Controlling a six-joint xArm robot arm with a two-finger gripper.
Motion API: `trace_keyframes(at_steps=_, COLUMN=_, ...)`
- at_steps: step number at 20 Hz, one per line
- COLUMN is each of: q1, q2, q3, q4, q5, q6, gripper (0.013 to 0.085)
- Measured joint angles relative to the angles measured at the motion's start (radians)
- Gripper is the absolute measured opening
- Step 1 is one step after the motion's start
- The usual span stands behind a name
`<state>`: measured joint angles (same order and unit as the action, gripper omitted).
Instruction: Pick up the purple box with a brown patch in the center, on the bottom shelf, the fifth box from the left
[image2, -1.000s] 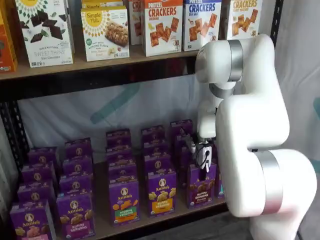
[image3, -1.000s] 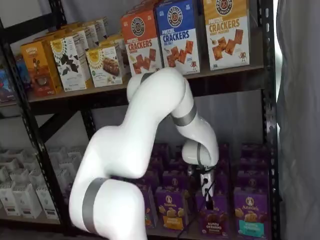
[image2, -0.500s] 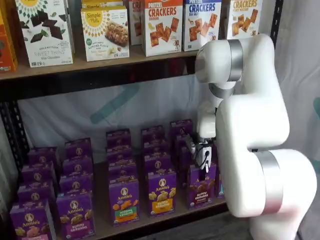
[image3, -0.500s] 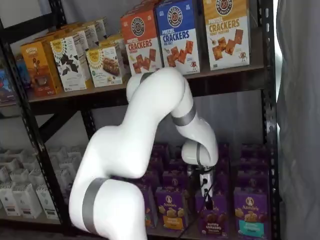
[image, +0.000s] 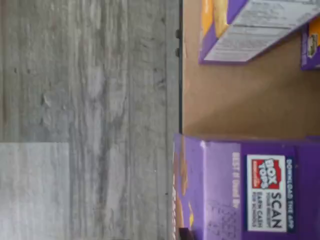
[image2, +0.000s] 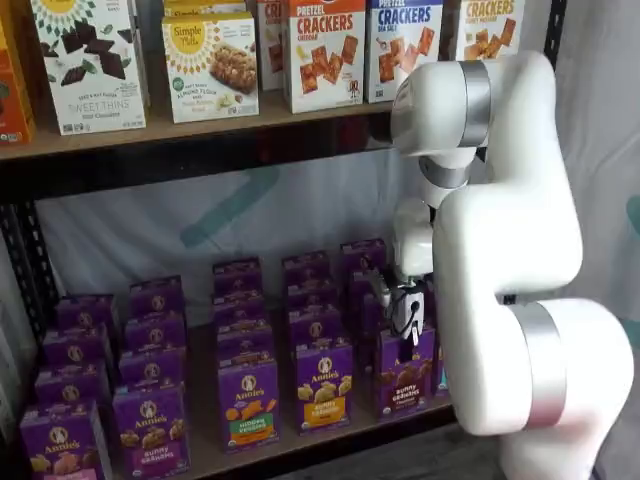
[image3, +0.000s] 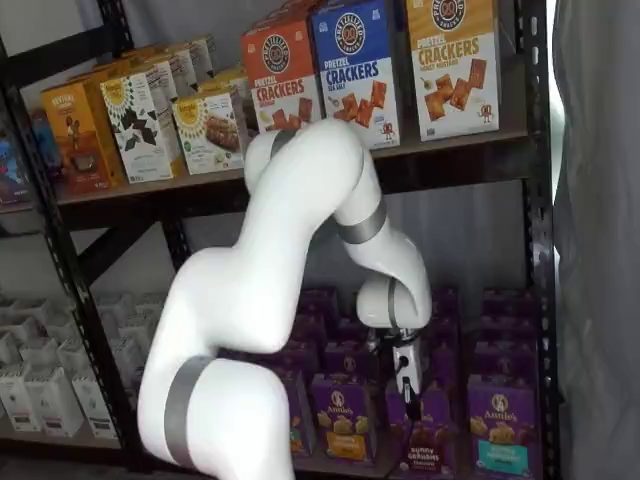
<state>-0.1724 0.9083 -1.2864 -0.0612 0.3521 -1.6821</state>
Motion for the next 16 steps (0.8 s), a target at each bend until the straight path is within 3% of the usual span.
trace_keyframes(at_steps=10, q1=0.013, q2=-0.185, q3=0.219, q4=0.056, q5=-0.02, q6=-0.038, gripper=0.033)
trace_keyframes(at_steps=16, q1=0.023, q2=-0.343, q3=0.377, q4=0.002, q5=-0.016, q6=0.022, gripper=0.033)
